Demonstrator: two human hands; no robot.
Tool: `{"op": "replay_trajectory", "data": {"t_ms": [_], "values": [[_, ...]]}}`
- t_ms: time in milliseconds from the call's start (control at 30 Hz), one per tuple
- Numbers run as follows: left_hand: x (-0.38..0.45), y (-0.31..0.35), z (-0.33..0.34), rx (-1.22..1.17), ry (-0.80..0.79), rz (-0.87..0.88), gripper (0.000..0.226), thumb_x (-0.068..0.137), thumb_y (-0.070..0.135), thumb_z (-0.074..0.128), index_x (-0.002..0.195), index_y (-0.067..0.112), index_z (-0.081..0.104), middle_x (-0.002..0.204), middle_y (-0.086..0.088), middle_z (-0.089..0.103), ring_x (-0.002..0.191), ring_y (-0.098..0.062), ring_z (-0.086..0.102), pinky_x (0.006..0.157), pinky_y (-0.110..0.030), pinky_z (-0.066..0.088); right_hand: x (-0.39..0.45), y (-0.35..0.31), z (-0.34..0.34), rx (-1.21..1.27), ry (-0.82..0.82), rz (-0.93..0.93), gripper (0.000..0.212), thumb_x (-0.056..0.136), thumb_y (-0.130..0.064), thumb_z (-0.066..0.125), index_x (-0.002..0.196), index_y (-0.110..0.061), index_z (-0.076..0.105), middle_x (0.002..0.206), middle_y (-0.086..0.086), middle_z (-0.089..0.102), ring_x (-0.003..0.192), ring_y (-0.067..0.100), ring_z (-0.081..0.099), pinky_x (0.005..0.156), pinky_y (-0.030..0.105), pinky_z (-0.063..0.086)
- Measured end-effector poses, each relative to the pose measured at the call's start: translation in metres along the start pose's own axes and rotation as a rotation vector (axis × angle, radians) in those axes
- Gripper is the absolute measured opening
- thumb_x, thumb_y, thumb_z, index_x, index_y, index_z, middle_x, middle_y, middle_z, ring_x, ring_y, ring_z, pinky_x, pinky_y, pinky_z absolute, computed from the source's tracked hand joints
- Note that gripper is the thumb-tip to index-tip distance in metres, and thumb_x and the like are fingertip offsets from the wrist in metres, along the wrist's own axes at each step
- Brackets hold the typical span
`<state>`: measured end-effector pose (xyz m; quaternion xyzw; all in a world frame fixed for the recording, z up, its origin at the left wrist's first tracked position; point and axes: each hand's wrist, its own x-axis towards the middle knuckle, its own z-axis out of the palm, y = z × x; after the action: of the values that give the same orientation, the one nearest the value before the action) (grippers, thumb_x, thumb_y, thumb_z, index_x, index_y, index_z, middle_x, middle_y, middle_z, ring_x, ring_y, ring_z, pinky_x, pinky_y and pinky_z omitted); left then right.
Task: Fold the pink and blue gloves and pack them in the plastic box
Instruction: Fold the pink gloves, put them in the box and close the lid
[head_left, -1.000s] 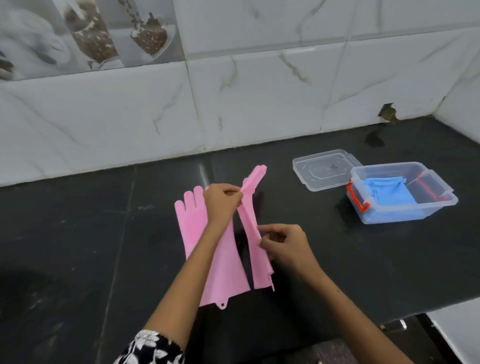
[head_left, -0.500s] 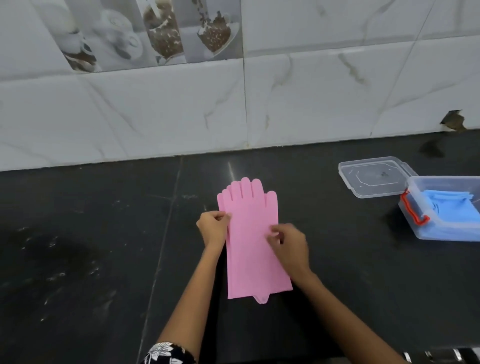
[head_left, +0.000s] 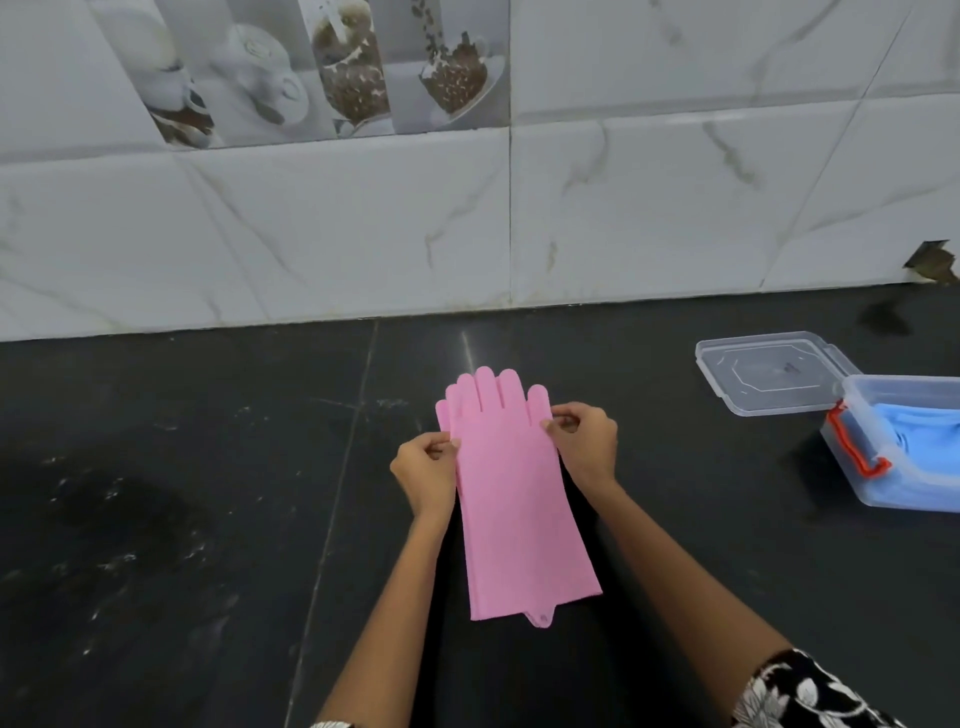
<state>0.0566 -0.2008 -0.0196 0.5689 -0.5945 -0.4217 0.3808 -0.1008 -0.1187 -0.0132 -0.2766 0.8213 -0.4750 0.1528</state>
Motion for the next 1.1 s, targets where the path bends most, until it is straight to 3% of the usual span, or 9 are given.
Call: {"op": "replay_trajectory", "data": {"t_ms": [67, 167, 467, 700, 867, 1100], "values": [[0.002, -0.004, 0.0, 0.05, -0.01, -0.04, 0.006, 0.081, 0.0, 0.068, 0.082, 0.004, 0.073, 0.069, 0.0, 0.066, 0.065, -0.012, 0.06, 0.07, -0.023, 0.05, 0.0, 0.008, 0.003, -0.06, -0.058, 0.021, 0.02, 0.079, -0.015, 0.071, 0.098, -0.01, 0.071, 0.09, 0.003, 0.073, 0.079, 0.015, 0.065, 0.076, 0.029, 0.052], [0.006, -0.003, 0.003, 0.108, -0.018, -0.049, 0.01, 0.082, -0.002, 0.063, 0.083, 0.003, 0.072, 0.077, -0.005, 0.068, 0.071, -0.015, 0.06, 0.069, -0.023, 0.045, 0.001, 0.016, 0.002, -0.065, -0.101, -0.007, 0.024, 0.078, -0.015, 0.073, 0.101, -0.008, 0.07, 0.093, 0.004, 0.073, 0.078, 0.013, 0.065, 0.077, 0.027, 0.053], [0.007, -0.005, 0.001, 0.084, 0.014, -0.118, 0.012, 0.084, -0.005, 0.055, 0.087, 0.001, 0.065, 0.086, -0.011, 0.066, 0.078, -0.02, 0.06, 0.071, -0.03, 0.048, 0.012, 0.012, 0.001, -0.03, -0.116, -0.057, 0.006, 0.077, -0.015, 0.074, 0.08, -0.016, 0.069, 0.078, -0.005, 0.071, 0.074, 0.008, 0.067, 0.078, 0.034, 0.057], [-0.001, 0.0, -0.006, 0.104, -0.001, -0.075, 0.02, 0.083, 0.002, 0.066, 0.103, 0.002, 0.064, 0.074, 0.002, 0.061, 0.068, -0.01, 0.058, 0.069, -0.023, 0.044, 0.01, 0.005, -0.003, -0.225, -0.19, -0.003, 0.027, 0.08, -0.029, 0.072, 0.098, -0.009, 0.068, 0.088, 0.006, 0.072, 0.079, 0.021, 0.067, 0.078, 0.036, 0.056], [-0.028, 0.0, -0.022, 0.156, -0.138, -0.02, 0.024, 0.071, 0.011, 0.082, 0.09, 0.008, 0.068, 0.083, 0.001, 0.066, 0.075, -0.011, 0.063, 0.069, -0.021, 0.051, -0.035, 0.014, -0.034, -0.233, -0.338, 0.023, 0.019, 0.077, -0.029, 0.075, 0.082, -0.011, 0.071, 0.072, 0.0, 0.072, 0.063, 0.011, 0.069, 0.066, 0.032, 0.06], [-0.081, -0.021, -0.042, 0.223, -0.219, 0.005, 0.019, 0.07, 0.015, 0.083, 0.074, 0.013, 0.065, 0.072, 0.002, 0.065, 0.067, -0.009, 0.062, 0.059, -0.014, 0.048, -0.086, 0.027, -0.063, -0.225, -0.369, 0.058, 0.01, 0.075, -0.02, 0.077, 0.082, -0.018, 0.071, 0.075, -0.005, 0.07, 0.067, 0.006, 0.067, 0.06, 0.021, 0.057]]}}
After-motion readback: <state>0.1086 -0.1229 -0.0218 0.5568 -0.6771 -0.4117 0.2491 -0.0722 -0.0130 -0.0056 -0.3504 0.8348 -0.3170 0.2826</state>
